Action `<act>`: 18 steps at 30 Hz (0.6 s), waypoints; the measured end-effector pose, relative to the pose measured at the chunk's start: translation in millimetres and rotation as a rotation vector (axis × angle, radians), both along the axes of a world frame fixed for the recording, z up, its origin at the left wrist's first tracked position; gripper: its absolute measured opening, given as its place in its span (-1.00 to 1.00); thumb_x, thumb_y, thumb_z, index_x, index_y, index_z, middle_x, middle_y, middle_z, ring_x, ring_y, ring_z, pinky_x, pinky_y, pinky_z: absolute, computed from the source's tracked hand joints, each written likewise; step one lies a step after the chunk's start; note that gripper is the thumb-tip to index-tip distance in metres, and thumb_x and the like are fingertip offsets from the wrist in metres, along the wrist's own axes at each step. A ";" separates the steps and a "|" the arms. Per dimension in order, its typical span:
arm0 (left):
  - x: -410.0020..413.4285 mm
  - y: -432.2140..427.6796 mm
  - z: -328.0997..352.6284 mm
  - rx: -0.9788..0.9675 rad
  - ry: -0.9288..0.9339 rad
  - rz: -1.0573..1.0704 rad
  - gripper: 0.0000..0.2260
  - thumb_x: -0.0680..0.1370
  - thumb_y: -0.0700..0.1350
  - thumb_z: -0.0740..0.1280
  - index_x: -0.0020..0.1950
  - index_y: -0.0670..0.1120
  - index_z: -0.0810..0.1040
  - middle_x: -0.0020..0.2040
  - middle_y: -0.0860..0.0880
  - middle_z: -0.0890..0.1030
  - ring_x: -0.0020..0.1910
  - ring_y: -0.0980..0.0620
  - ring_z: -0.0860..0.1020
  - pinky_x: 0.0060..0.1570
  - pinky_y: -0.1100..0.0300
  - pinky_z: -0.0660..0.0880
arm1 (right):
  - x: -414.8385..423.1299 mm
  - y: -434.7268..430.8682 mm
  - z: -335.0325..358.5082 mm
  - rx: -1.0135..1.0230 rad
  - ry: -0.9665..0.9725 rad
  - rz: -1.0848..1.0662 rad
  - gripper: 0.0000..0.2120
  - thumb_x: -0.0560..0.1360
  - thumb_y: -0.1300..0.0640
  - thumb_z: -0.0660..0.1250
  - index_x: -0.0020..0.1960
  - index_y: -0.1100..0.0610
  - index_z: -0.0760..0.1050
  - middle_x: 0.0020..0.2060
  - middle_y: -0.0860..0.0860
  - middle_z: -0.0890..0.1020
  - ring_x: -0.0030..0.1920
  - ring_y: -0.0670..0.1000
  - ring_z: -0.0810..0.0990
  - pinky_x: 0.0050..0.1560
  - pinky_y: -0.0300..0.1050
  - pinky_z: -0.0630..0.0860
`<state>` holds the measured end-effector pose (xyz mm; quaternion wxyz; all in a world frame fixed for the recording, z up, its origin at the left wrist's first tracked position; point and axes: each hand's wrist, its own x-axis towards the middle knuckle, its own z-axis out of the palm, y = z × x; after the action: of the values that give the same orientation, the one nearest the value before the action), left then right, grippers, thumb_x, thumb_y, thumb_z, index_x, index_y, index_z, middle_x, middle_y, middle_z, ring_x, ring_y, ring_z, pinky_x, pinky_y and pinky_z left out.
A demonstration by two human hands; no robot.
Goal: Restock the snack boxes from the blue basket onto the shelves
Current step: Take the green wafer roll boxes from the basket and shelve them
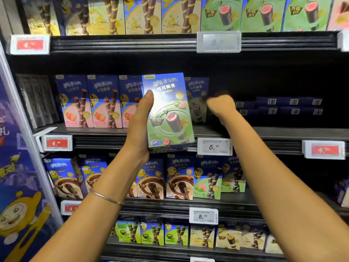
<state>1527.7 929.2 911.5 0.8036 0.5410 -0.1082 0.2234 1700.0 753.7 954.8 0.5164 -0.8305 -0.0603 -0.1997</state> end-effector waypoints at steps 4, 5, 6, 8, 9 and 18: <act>1.9 0.0 -1.6 0.022 -0.018 0.027 -0.58 0.66 0.22 0.26 0.35 -0.02 0.63 0.21 -0.10 0.75 0.16 -0.13 0.73 0.01 0.05 0.68 | -74.0 6.3 0.3 0.286 -0.164 0.210 -0.68 0.54 -0.17 0.37 0.09 0.07 0.56 -0.01 -0.02 0.69 -0.04 -0.03 0.68 -0.27 -0.26 0.53; 2.3 -0.7 -1.6 0.028 -0.021 0.033 -0.57 0.65 0.23 0.27 0.33 -0.03 0.65 0.21 -0.11 0.75 0.17 -0.14 0.73 0.03 0.03 0.67 | -92.9 8.4 -0.4 0.306 -0.131 0.325 -0.65 0.54 -0.25 0.34 0.06 0.03 0.59 -0.04 -0.05 0.71 -0.05 -0.07 0.70 -0.28 -0.27 0.56; 2.6 -1.6 -1.5 0.032 -0.029 0.037 -0.57 0.64 0.23 0.27 0.32 -0.03 0.66 0.21 -0.13 0.74 0.17 -0.16 0.73 0.03 0.02 0.67 | -109.0 10.2 -2.1 0.299 -0.091 0.417 -0.61 0.52 -0.31 0.32 0.02 0.00 0.63 -0.05 -0.06 0.72 -0.04 -0.08 0.71 -0.23 -0.22 0.60; 2.5 -2.3 -1.6 0.035 -0.056 0.025 -0.60 0.66 0.21 0.26 0.25 -0.03 0.69 0.19 -0.17 0.74 0.13 -0.18 0.74 0.01 0.02 0.68 | -130.1 12.6 -7.9 0.187 -0.067 0.477 -0.55 0.48 -0.38 0.32 -0.04 0.00 0.65 -0.05 -0.04 0.73 -0.03 -0.05 0.71 -0.09 -0.05 0.65; 2.2 -2.1 -1.9 0.030 -0.063 0.015 -0.61 0.67 0.21 0.27 0.23 -0.04 0.70 0.19 -0.18 0.74 0.12 -0.18 0.74 0.00 0.02 0.68 | -136.6 13.8 -11.2 0.105 -0.081 0.463 -0.54 0.45 -0.40 0.35 -0.04 0.00 0.63 -0.06 -0.03 0.73 -0.05 -0.04 0.71 -0.06 -0.02 0.65; -0.1 -6.7 -1.9 0.067 0.019 0.105 -0.42 0.66 0.41 0.06 0.15 0.09 0.74 0.17 -0.09 0.76 0.14 -0.18 0.74 0.25 -0.29 0.62 | -152.4 10.2 -11.6 0.009 -0.149 0.445 -0.59 0.55 -0.14 0.41 -0.05 0.24 0.61 -0.28 0.06 0.72 -0.38 -0.03 0.70 -0.47 -0.22 0.47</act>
<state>1527.6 922.6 909.6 0.7731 0.5746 -0.0796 0.2563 1547.5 763.9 943.3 0.5454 -0.7775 -0.2792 -0.1417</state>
